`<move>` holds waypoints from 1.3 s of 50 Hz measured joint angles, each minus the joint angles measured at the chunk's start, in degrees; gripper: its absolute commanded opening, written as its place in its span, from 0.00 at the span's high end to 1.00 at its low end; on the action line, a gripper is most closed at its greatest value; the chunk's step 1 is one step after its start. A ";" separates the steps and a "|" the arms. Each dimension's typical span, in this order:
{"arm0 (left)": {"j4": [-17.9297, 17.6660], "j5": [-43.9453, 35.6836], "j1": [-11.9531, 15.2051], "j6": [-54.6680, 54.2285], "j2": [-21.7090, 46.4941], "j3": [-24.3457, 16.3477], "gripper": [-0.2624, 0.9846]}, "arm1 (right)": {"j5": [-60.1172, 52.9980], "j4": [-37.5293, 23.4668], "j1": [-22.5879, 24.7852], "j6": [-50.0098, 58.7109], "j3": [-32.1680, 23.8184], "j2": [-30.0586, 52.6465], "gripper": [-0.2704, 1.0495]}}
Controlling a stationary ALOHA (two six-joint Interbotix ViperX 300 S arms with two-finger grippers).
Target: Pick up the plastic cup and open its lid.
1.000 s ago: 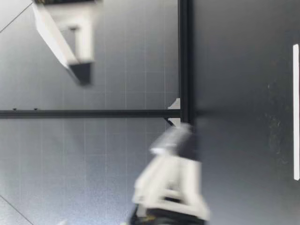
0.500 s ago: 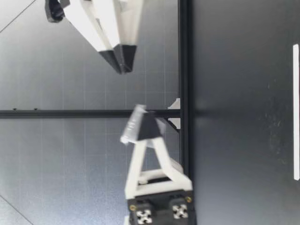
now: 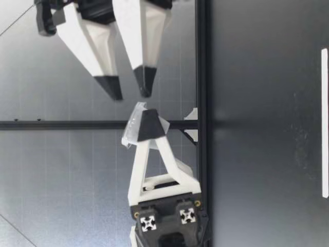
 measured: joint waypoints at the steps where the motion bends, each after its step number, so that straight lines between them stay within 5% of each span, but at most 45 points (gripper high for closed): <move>1: 0.00 -0.09 0.00 0.00 -0.09 0.00 0.61 | 0.00 0.00 0.00 -0.09 -0.09 0.18 0.44; 27: 1.41 -0.18 -0.09 -0.79 -0.09 0.00 0.62 | -0.88 2.37 -0.62 -0.35 -0.70 0.53 0.44; 44: 1.58 0.35 -0.26 -1.14 -0.09 0.70 0.62 | -4.57 4.92 -1.93 -1.67 6.24 -15.38 0.44; 65: 1.67 3.87 -0.26 -0.53 -1.49 0.44 0.62 | -3.96 6.42 -1.93 -1.14 7.47 -10.99 0.44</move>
